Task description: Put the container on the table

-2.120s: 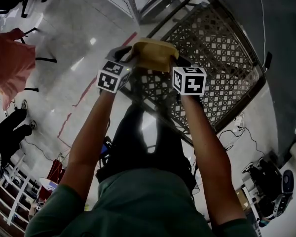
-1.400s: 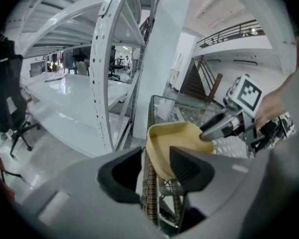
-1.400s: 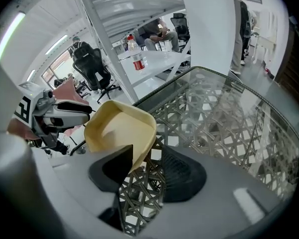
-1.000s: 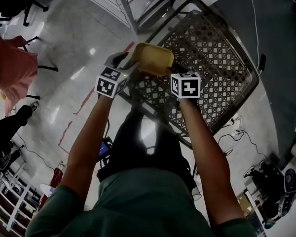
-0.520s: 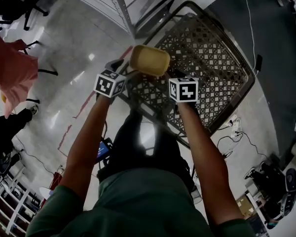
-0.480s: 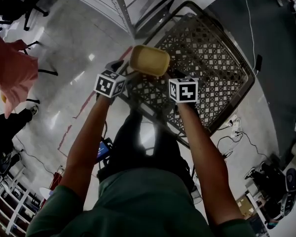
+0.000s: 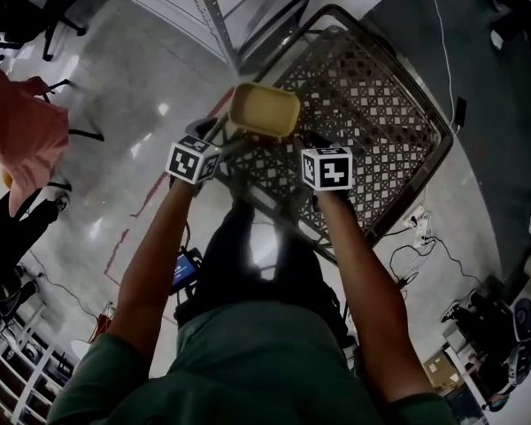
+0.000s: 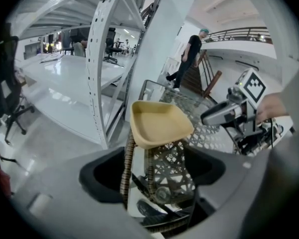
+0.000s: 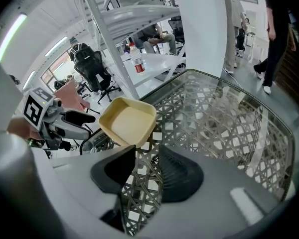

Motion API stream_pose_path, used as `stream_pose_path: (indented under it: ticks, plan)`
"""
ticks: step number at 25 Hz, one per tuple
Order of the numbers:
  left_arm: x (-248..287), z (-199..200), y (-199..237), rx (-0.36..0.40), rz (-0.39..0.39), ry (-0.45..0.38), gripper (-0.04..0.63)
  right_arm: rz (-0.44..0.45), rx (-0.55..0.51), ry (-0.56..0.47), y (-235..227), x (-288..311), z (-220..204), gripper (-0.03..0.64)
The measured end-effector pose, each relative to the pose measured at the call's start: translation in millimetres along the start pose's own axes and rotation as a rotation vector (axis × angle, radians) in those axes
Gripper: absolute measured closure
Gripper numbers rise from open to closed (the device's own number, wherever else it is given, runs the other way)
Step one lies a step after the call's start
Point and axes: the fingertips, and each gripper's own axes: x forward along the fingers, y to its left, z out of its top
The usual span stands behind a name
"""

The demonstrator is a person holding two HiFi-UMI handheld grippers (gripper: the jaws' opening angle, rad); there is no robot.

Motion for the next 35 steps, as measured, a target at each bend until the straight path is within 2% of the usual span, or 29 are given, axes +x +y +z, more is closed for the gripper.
stream_pose_path:
  ticks: [2, 14, 30, 33, 35]
  plan:
    - [-3.4, 1.6, -3.1, 0.000, -0.003, -0.006, 0.216, 0.001, 0.000, 0.001, 0.6, -2.2, -1.0, 0.469]
    - [-11.2, 9.5, -3.1, 0.010, 0.019, -0.020, 0.225, 0.006, -0.004, -0.003, 3.3, -8.3, -0.2, 0.479]
    - [-38.2, 43.6, -16.2, 0.053, 0.011, -0.075, 0.235, 0.009, 0.007, -0.035, 5.9, -28.2, 12.4, 0.483]
    - [-49.6, 53.7, -21.3, 0.067, 0.011, -0.095, 0.256, 0.013, 0.008, -0.053, 8.3, -36.4, 17.2, 0.523]
    - [-57.9, 62.2, -23.6, 0.077, 0.017, -0.111, 0.280, 0.013, -0.002, -0.074, 10.3, -43.5, 22.9, 0.579]
